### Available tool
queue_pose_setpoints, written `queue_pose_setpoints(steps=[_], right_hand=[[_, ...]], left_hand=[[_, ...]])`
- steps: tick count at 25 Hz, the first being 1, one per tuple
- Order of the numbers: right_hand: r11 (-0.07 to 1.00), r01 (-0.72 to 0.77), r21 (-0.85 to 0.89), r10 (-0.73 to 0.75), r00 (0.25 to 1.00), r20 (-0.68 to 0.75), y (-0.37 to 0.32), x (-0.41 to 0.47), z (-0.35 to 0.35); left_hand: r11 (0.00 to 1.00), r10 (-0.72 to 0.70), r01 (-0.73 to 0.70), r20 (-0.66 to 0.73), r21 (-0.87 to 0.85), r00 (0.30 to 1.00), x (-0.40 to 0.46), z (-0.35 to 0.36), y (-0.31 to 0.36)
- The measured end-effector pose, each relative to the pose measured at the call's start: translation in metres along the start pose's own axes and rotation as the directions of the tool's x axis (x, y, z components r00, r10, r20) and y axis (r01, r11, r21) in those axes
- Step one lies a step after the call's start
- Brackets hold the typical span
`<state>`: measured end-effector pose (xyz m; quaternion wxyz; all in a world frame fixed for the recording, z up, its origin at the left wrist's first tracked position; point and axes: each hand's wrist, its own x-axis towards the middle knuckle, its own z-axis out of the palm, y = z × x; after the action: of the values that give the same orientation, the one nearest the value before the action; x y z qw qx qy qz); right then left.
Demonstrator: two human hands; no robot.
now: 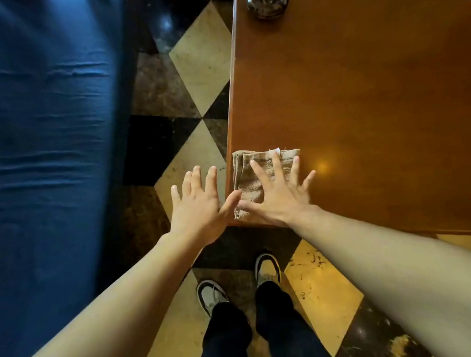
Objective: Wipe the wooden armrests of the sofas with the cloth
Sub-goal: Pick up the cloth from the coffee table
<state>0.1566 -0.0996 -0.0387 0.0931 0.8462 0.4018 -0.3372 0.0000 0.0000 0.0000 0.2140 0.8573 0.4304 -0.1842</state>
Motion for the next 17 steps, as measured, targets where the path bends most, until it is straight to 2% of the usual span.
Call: queue_pose_setpoints(steps=[5,8,12,17], right_hand=[[1.0,-0.017,0.013,0.018,0.995,-0.1,-0.006,0.037,0.019],[0.999,-0.046,-0.021,0.044,0.995,-0.093,-0.001,0.052,0.038],[0.999,-0.042,0.019,0.045,0.985,-0.168,-0.005,0.056,0.055],[0.997,-0.048,0.054,0.064,0.938,-0.341,-0.015,0.053,0.072]], left_hand=[[1.0,0.026,-0.026,-0.091,0.005,0.995,0.021,0.042,-0.019],[0.999,0.037,-0.04,-0.099,-0.028,0.994,0.03,0.064,-0.027],[0.997,0.025,-0.032,-0.094,-0.07,0.995,0.034,0.08,-0.027],[0.993,-0.018,0.015,-0.027,-0.118,0.999,0.026,0.096,-0.025]])
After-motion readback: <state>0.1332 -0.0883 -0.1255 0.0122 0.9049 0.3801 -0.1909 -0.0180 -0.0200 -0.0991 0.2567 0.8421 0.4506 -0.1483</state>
